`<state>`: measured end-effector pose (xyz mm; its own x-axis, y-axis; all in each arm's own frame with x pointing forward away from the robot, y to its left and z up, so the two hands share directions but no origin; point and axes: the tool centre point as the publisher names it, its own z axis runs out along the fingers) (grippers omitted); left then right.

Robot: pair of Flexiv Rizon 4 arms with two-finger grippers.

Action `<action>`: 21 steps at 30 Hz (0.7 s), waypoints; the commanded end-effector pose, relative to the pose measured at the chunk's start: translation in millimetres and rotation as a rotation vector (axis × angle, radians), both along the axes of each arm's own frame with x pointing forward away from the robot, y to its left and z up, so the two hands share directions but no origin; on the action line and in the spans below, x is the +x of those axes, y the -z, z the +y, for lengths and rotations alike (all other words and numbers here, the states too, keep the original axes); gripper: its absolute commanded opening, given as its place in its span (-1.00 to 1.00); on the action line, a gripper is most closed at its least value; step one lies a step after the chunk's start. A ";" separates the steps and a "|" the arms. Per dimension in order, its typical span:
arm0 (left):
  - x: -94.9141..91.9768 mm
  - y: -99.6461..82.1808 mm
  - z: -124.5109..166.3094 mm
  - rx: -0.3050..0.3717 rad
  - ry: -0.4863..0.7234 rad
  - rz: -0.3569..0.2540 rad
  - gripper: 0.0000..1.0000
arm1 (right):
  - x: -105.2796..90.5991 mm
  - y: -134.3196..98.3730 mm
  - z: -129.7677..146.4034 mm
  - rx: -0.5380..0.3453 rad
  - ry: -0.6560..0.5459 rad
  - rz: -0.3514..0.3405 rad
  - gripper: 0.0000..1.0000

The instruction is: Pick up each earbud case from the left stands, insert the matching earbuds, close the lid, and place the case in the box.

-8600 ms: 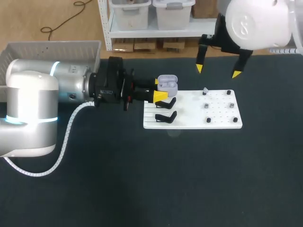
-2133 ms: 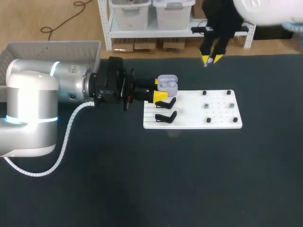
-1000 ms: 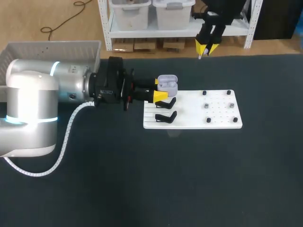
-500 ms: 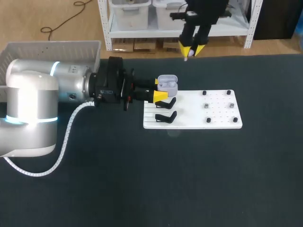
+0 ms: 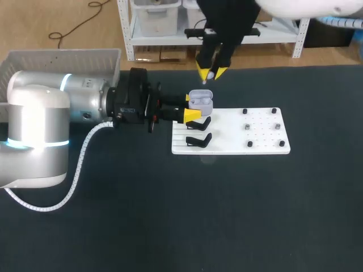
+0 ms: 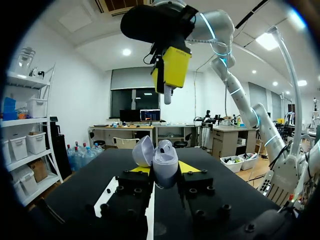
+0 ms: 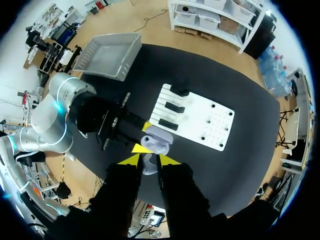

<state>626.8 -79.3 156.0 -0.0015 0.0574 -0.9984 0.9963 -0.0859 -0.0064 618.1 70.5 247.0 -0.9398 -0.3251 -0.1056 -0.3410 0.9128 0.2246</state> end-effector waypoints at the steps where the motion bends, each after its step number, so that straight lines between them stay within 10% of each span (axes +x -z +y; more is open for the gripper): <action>1: -0.7 0.7 -0.2 -0.002 -0.003 -0.002 -1.00 | -1.2 5.1 8.4 -0.001 -0.010 0.003 -1.00; 21: -0.7 0.7 -0.2 -0.002 -0.003 -0.002 -1.00 | 5.2 27.5 21.3 -0.023 -0.055 0.083 -1.00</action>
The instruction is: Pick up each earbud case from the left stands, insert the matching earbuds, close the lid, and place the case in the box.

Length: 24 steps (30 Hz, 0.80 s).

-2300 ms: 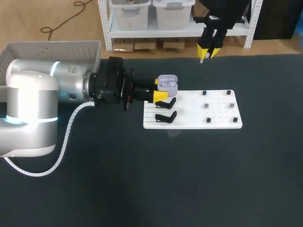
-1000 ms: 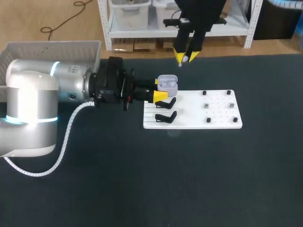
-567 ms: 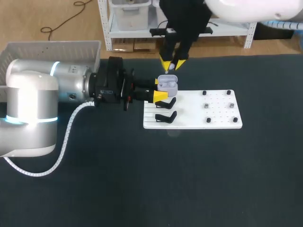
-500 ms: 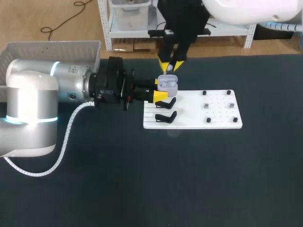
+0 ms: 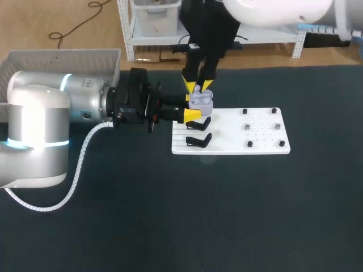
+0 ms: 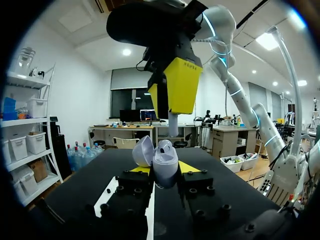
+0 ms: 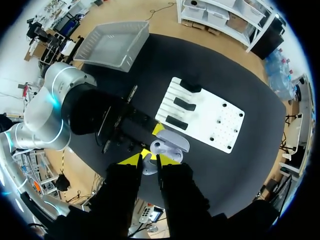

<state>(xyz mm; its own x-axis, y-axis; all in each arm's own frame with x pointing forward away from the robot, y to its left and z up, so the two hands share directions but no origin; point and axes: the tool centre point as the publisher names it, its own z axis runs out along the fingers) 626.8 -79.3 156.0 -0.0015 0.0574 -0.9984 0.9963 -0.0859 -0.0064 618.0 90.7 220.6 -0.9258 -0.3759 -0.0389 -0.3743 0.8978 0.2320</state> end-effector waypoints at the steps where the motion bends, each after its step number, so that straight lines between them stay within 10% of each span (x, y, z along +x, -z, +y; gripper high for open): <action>1: -0.7 0.7 -0.2 -0.002 -0.003 -0.002 -1.00 | 5.3 2.0 0.4 -0.007 0.000 0.020 -1.00; 24: -0.7 0.7 -0.2 -0.002 -0.003 -0.002 -1.00 | -7.7 10.5 -3.9 -0.019 0.011 -0.014 -1.00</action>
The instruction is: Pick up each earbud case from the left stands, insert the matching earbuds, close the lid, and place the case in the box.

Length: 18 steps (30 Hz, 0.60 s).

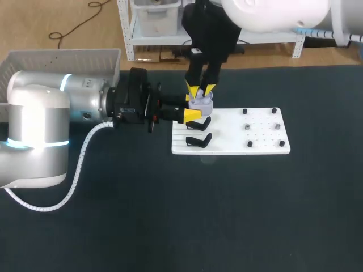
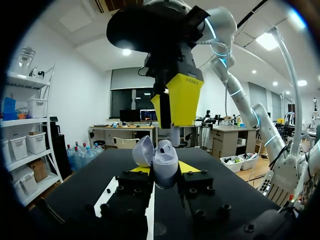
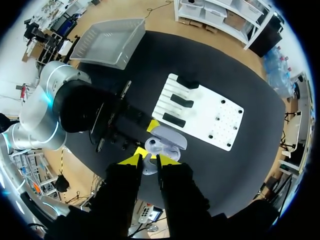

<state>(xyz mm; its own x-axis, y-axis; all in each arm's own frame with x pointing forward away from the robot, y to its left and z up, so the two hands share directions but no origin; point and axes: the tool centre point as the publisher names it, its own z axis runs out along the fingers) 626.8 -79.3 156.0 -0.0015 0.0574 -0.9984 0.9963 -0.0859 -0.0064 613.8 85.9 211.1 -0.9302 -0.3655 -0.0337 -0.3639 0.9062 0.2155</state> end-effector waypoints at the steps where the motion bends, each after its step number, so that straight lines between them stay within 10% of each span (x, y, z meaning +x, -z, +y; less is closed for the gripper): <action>1: -0.7 0.7 -0.2 -0.002 -0.003 -0.002 -1.00 | -3.5 1.1 1.1 0.002 -0.005 -0.013 -1.00; 18: -0.7 0.7 -0.2 -0.002 -0.003 -0.002 -1.00 | -0.3 8.5 2.2 0.003 -0.007 -0.018 -1.00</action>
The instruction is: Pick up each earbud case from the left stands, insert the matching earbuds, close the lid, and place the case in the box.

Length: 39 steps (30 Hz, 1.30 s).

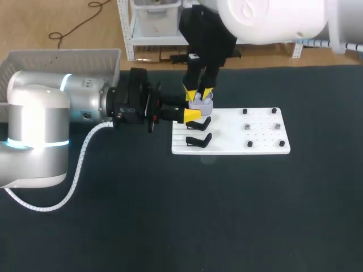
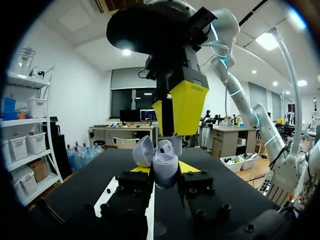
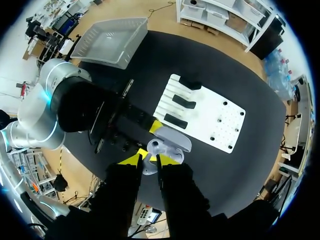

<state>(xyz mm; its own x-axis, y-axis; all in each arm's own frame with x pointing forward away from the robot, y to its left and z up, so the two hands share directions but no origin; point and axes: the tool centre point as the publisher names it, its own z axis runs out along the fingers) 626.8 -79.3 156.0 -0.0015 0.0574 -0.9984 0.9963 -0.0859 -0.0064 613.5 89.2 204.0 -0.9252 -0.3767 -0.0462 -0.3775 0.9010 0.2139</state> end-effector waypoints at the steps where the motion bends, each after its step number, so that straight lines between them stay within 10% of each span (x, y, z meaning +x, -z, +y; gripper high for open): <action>1: -0.7 0.7 -0.2 -0.002 -0.003 -0.002 -1.00 | 0.2 1.5 -1.4 -0.001 0.007 -0.006 -1.00; 39: -0.7 0.7 -0.2 -0.002 -0.003 -0.002 -1.00 | 12.2 7.9 0.1 -0.020 0.032 -0.015 -1.00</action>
<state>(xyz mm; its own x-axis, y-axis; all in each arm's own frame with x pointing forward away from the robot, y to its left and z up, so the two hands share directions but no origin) 626.7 -79.2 155.8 -0.0015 0.0576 -0.9983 0.9963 -0.0858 -0.0065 625.1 88.6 196.0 -0.9358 -0.3483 -0.0544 -0.3521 0.9161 0.1919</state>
